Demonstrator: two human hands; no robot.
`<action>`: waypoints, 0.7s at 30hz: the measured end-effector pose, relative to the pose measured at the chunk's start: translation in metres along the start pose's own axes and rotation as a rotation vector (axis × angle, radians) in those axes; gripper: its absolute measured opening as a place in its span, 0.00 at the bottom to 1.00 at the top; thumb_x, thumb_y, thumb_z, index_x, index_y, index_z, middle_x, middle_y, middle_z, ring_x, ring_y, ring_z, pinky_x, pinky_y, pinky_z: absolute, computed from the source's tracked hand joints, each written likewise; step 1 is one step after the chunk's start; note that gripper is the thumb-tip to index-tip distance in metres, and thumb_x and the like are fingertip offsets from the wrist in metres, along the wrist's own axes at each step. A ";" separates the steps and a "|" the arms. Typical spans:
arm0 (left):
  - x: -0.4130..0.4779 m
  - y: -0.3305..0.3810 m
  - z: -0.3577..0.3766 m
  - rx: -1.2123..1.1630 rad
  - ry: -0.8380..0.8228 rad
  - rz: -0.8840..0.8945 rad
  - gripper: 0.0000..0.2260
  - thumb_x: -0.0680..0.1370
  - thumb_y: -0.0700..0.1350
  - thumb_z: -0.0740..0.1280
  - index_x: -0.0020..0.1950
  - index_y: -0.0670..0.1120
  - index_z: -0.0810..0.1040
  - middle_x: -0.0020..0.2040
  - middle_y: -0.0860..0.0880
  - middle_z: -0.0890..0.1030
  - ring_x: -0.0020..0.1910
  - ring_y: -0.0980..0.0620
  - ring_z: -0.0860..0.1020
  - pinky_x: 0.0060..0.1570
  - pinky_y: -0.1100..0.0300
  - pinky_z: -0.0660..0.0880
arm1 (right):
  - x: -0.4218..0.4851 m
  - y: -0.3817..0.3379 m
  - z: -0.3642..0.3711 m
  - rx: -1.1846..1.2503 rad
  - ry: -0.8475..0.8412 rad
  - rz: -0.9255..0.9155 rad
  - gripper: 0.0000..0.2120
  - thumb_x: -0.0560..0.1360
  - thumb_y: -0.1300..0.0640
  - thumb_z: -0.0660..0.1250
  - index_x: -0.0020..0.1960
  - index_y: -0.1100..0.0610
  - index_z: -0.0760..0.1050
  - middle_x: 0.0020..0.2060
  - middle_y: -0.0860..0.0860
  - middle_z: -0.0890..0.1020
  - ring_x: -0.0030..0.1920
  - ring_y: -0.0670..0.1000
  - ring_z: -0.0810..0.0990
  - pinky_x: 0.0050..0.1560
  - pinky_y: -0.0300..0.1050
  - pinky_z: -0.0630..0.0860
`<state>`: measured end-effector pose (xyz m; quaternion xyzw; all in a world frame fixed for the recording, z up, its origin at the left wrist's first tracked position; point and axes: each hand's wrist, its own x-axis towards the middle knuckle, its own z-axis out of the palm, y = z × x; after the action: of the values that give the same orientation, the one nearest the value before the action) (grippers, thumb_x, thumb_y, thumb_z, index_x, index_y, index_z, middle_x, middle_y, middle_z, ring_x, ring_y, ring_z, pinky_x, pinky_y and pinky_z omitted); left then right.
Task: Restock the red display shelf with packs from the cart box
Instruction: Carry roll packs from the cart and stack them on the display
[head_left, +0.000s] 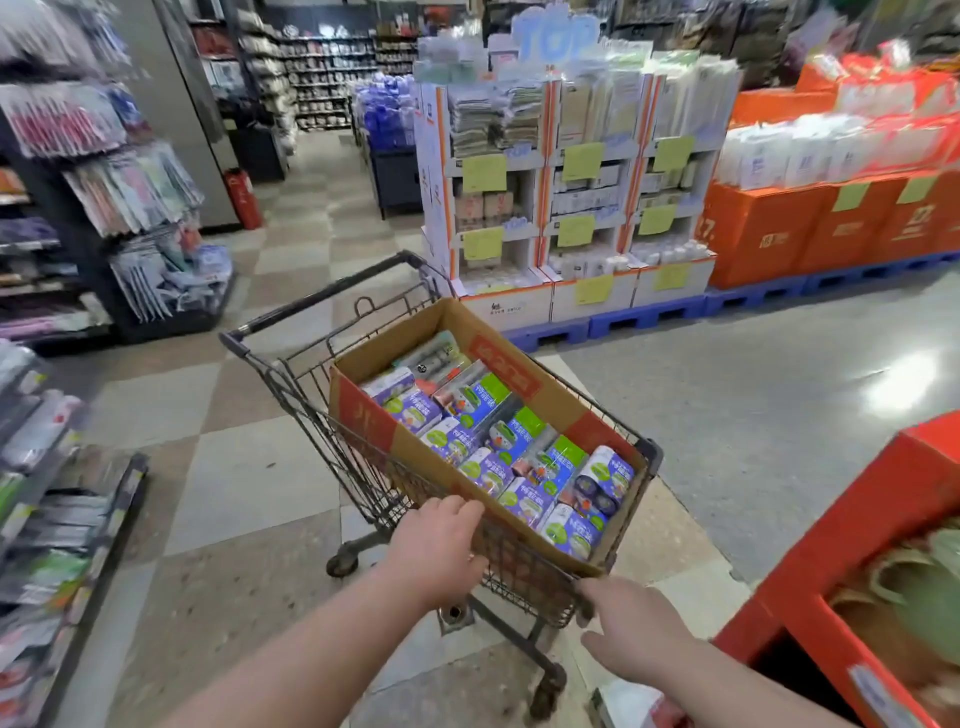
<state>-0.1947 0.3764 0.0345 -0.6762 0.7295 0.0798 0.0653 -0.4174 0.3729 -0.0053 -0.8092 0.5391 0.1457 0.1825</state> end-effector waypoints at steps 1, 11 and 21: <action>0.010 -0.011 0.001 0.004 -0.010 0.019 0.25 0.77 0.54 0.60 0.72 0.49 0.63 0.67 0.49 0.70 0.67 0.46 0.68 0.65 0.51 0.67 | 0.013 -0.004 -0.006 0.005 0.015 0.019 0.18 0.74 0.48 0.59 0.63 0.50 0.69 0.61 0.51 0.75 0.64 0.55 0.73 0.61 0.48 0.70; 0.095 -0.091 0.010 0.026 -0.113 0.138 0.24 0.77 0.54 0.60 0.71 0.49 0.63 0.66 0.48 0.70 0.66 0.46 0.68 0.65 0.50 0.67 | 0.113 -0.036 -0.057 0.103 0.082 0.158 0.25 0.76 0.47 0.61 0.72 0.49 0.64 0.68 0.49 0.71 0.67 0.54 0.72 0.61 0.47 0.71; 0.169 -0.109 0.017 0.030 -0.210 0.176 0.25 0.76 0.56 0.60 0.71 0.50 0.64 0.67 0.49 0.71 0.67 0.46 0.68 0.65 0.52 0.66 | 0.196 0.012 -0.053 0.170 -0.100 0.275 0.24 0.75 0.50 0.61 0.70 0.51 0.64 0.66 0.52 0.73 0.64 0.55 0.74 0.57 0.47 0.74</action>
<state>-0.0995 0.2073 -0.0198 -0.5965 0.7762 0.1447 0.1442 -0.3528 0.1838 -0.0447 -0.7013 0.6453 0.1630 0.2552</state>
